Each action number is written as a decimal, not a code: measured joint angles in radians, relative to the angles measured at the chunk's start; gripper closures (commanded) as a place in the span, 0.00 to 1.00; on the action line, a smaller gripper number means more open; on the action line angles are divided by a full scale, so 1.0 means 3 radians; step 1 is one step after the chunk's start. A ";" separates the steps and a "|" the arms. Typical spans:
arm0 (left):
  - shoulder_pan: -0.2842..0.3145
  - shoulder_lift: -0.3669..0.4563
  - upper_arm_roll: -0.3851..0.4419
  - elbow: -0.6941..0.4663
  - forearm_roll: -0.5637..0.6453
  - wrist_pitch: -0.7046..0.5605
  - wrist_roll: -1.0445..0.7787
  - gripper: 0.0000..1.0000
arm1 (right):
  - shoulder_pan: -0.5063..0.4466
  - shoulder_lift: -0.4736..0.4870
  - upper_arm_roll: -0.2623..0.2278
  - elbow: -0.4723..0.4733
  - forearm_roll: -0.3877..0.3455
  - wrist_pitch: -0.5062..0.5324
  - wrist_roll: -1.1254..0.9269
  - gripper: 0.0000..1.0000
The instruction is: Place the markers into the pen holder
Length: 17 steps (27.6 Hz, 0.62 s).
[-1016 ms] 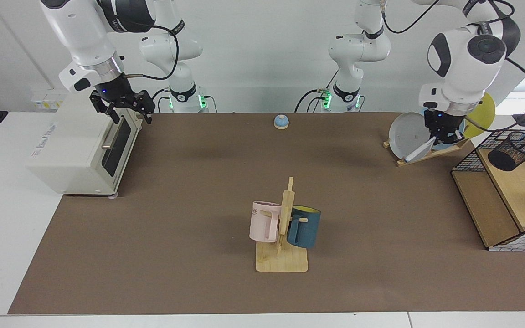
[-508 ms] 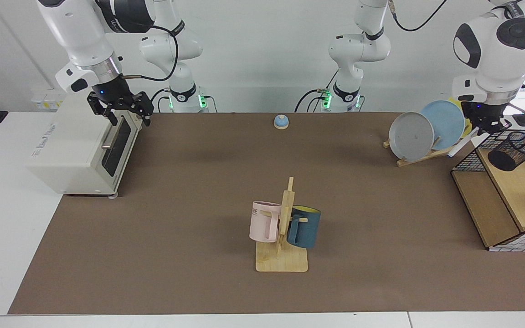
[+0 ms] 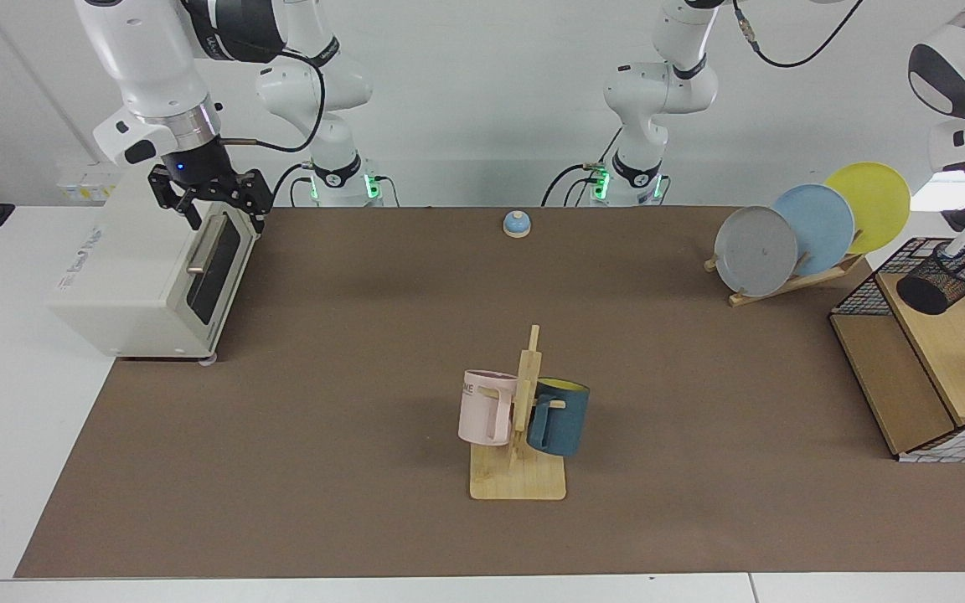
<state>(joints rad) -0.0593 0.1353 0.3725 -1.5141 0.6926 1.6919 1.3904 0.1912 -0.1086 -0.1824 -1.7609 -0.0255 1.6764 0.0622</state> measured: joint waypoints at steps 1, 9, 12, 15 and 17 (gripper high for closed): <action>0.0000 0.0011 0.0000 0.0015 0.0008 0.0000 0.0004 1.00 | 0.0001 0.0000 0.0002 0.0000 0.0025 0.0001 0.0000 0.00; -0.0004 0.0040 -0.0001 0.0041 0.0256 -0.0056 0.0018 1.00 | 0.0004 0.0000 0.0005 0.0002 0.0065 0.0011 0.0000 0.00; -0.0008 0.0050 -0.0005 0.0041 0.0308 -0.0067 0.0022 1.00 | 0.0004 0.0001 0.0004 0.0002 0.0066 0.0014 0.0000 0.00; -0.0011 0.0077 -0.0006 0.0040 0.0354 -0.0067 0.0029 1.00 | 0.0004 0.0001 0.0003 0.0002 0.0066 0.0018 0.0000 0.00; -0.0015 0.0114 -0.0009 0.0033 0.0431 -0.0067 0.0039 1.00 | 0.0004 0.0001 0.0002 0.0002 0.0066 0.0021 0.0000 0.00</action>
<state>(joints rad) -0.0638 0.1694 0.3697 -1.5041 0.8219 1.6718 1.4021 0.1923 -0.1084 -0.1819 -1.7602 -0.0058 1.6827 0.0622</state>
